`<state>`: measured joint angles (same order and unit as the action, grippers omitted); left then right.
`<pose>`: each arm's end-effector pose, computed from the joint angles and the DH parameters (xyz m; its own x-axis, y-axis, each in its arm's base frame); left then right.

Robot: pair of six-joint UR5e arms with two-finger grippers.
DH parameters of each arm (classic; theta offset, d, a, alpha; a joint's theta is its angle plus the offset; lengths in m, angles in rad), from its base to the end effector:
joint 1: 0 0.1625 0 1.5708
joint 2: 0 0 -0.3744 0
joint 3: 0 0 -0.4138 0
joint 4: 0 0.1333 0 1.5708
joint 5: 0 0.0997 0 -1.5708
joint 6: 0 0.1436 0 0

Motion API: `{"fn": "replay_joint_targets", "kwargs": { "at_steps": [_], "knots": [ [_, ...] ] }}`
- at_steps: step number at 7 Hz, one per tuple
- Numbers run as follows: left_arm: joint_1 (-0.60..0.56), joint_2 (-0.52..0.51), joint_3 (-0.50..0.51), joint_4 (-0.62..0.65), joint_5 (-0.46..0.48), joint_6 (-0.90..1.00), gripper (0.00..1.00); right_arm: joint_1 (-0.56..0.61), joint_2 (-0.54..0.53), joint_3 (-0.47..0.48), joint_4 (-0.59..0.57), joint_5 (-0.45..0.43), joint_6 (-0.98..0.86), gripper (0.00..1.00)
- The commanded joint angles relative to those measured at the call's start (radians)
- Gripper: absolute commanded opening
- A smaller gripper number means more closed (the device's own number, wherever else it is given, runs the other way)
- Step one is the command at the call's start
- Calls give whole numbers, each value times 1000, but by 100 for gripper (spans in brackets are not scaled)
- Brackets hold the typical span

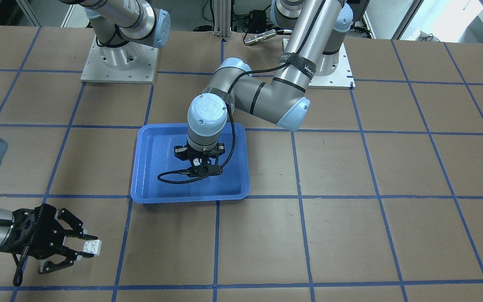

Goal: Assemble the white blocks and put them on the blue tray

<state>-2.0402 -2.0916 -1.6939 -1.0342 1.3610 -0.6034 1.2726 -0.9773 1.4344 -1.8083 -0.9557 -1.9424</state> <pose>-0.4176 -0.4624 0.0885 -0.9818 -0.1552 0.1097 -0.1304 0.9699 0.2057 0.0149 -0.6872 0.1541 0.0029 -1.0000 0.0015 -0.7971 -0.0032 -0.6038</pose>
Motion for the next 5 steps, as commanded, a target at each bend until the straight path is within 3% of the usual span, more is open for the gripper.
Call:
{"fn": "replay_joint_targets", "kwargs": {
  "at_steps": [1,2,4,5],
  "knots": [
    [-6,-10,0,-1,0,-1,0,4,-169,209,-3,3,0,0],
    [-8,-18,0,0,0,-3,6,2,-237,304,-12,3,0,0],
    [-18,-21,-1,-1,0,-3,51,2,-357,470,-51,2,0,0],
    [-24,-18,-1,-1,0,-4,68,2,-391,518,-83,-1,16,0]
  ]
}}
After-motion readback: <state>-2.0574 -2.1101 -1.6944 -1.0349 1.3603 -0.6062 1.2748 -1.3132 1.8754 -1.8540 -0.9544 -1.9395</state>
